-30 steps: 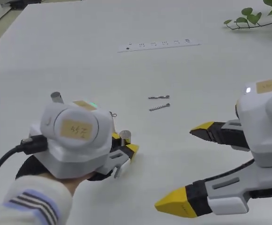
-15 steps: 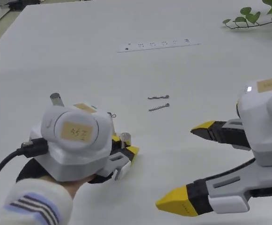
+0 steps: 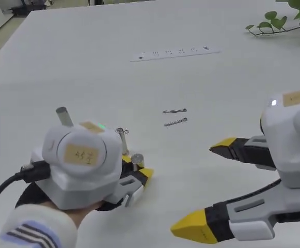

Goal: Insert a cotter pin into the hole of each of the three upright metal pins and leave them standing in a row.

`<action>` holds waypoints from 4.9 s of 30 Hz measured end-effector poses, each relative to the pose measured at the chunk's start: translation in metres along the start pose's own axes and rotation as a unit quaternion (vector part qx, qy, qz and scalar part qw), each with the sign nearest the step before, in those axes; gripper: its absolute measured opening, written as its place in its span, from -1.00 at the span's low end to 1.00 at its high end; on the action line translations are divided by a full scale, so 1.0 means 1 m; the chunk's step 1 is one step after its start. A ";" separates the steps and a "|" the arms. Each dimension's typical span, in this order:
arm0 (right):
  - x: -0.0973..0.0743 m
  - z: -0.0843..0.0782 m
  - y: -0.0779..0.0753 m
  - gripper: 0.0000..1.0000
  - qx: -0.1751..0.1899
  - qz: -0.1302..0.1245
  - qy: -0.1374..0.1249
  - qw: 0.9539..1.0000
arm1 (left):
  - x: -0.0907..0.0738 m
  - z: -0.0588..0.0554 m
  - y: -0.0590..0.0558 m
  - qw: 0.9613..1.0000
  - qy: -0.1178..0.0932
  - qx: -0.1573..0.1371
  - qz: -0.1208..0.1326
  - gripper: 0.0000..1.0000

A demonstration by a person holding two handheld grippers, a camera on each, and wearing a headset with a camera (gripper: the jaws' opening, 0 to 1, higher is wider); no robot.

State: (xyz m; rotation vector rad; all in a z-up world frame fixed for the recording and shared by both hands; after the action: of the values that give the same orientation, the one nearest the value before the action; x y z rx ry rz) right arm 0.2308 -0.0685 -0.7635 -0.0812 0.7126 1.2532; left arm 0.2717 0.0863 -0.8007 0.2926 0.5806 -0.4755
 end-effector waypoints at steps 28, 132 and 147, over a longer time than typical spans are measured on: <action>-0.006 -0.002 -0.004 0.92 0.006 -0.010 -0.003 1.000 | -0.030 -0.002 0.000 0.994 -0.033 0.032 -0.099 -0.11; 0.002 0.073 -0.151 -0.09 -0.189 0.082 0.279 0.938 | -0.073 -0.040 0.028 0.983 -0.030 -0.133 -0.121 0.99; 0.023 0.064 -0.167 -0.46 -0.200 0.085 0.288 0.933 | -0.071 -0.041 0.021 0.983 -0.025 -0.128 -0.133 0.99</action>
State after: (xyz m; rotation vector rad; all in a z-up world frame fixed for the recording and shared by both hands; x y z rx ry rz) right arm 0.4104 -0.0788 -0.7784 -0.7628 0.9685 1.5459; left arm 0.2112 0.1450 -0.7889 -0.0436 0.6285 -0.6567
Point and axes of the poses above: the centre of the closed fingertips' face, and the gripper's own axes: x roughly forward along the fingers, y roughly to its left, z roughly out of its top, the point moved 8 cm from there along -x, roughly backward along the fingers, and after that the axes turned 15 degrees about z, right-handed, at the moved point
